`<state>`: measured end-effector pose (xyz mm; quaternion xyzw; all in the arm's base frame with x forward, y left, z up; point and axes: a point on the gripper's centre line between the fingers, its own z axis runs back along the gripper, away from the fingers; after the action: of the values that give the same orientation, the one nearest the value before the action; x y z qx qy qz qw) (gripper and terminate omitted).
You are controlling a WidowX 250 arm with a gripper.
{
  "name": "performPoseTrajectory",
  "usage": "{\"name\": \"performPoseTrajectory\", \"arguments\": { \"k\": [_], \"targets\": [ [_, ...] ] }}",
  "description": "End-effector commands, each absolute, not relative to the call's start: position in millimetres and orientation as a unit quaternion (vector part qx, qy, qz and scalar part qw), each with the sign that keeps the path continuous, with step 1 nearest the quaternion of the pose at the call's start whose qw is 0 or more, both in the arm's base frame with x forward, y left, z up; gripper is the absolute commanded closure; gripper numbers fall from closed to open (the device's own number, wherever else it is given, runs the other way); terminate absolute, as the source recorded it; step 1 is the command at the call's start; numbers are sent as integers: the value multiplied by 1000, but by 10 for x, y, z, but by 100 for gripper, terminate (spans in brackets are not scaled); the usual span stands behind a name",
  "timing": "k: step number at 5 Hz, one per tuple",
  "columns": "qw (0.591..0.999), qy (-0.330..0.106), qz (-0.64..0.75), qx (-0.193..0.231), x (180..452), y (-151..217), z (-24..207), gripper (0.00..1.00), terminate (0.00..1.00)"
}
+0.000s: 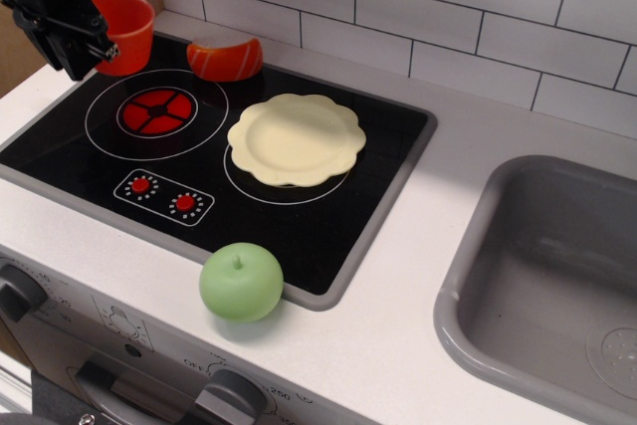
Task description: Put cup on plate
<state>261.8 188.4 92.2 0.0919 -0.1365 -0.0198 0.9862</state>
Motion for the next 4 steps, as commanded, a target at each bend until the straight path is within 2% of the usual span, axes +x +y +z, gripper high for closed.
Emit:
{"name": "performPoseTrajectory", "arguments": {
  "k": [1, 2, 4],
  "targets": [
    [984, -158, -45, 73, 2569, 1473, 1224, 100, 0],
    [987, -137, -78, 40, 2561, 1140, 1198, 100, 0],
    [984, -123, -131, 4, 2611, 607, 994, 100, 0]
  ]
}}
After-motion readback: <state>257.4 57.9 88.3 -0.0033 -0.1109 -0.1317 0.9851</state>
